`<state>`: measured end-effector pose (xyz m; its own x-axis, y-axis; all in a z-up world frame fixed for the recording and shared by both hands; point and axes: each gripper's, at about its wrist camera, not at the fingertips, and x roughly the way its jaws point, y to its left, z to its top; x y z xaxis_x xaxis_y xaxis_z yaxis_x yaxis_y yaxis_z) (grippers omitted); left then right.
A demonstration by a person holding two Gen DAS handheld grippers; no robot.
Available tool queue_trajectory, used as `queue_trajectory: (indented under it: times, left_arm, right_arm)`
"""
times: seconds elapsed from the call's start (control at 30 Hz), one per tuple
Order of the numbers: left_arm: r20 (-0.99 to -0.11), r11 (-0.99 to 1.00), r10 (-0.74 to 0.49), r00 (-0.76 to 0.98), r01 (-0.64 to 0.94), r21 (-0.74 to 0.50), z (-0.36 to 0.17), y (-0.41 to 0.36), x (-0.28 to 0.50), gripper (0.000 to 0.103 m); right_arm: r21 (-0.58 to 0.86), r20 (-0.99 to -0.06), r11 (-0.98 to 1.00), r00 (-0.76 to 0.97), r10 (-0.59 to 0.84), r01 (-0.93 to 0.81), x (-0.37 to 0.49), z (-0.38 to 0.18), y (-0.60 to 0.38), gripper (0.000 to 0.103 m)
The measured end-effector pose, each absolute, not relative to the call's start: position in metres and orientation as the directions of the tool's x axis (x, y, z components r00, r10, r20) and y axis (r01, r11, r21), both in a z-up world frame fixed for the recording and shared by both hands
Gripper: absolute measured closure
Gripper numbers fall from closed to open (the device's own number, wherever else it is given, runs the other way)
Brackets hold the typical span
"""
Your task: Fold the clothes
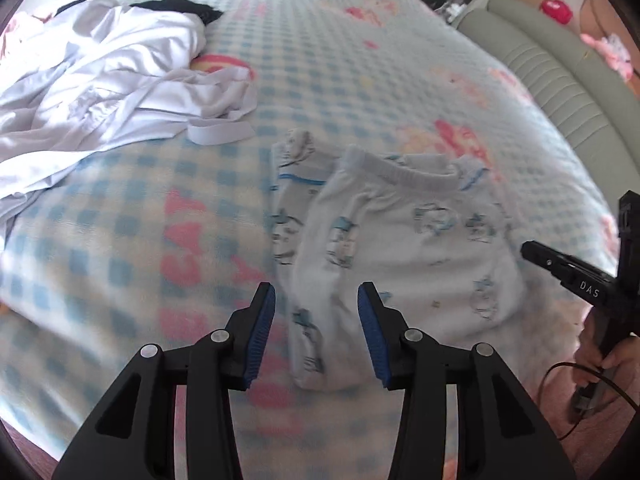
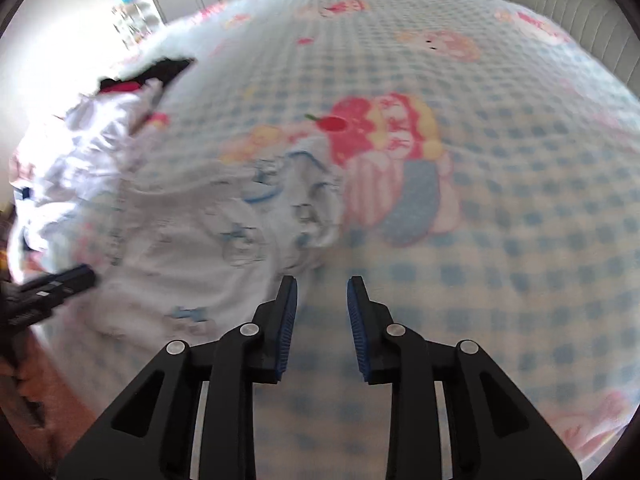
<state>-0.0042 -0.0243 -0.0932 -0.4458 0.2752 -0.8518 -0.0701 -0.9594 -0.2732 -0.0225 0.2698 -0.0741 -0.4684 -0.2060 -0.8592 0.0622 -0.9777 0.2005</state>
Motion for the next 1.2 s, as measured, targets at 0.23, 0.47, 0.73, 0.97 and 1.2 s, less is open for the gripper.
queue_trajectory:
  times: [0.23,0.47,0.73,0.97,1.2]
  left_arm:
    - [-0.875,-0.971,0.240,-0.420,-0.094,-0.221,-0.109,-0.002,-0.005,0.058]
    - [-0.869,-0.960,0.247,-0.428,0.012,-0.279,-0.108,-0.039,0.004,0.057]
    - [-0.846,-0.952,0.293,-0.446,-0.051,-0.303,-0.105,-0.029,0.023,0.057]
    - [-0.884,-0.982,0.173,-0.435,-0.001,-0.191,-0.106,-0.038,0.030,0.056]
    - [-0.856,-0.970,0.222,-0.467,-0.015,-0.243,-0.100,-0.041,0.041,0.058]
  right_arm:
    - [0.210,-0.898,-0.972,-0.372,-0.236,0.109,-0.016,-0.102,0.245,0.076]
    - [0.029,-0.895,-1.000,-0.446,-0.021,-0.011,-0.007,-0.087,0.268,0.075]
    - [0.226,-0.871,-0.969,-0.425,-0.248,0.103,0.005,-0.083,0.252,0.075]
    - [0.202,-0.895,-0.979,-0.404,-0.191,0.016,0.005,-0.110,0.250,0.075]
    - [0.147,-0.872,-0.989,-0.476,-0.115,-0.030,0.012,-0.086,0.278,0.073]
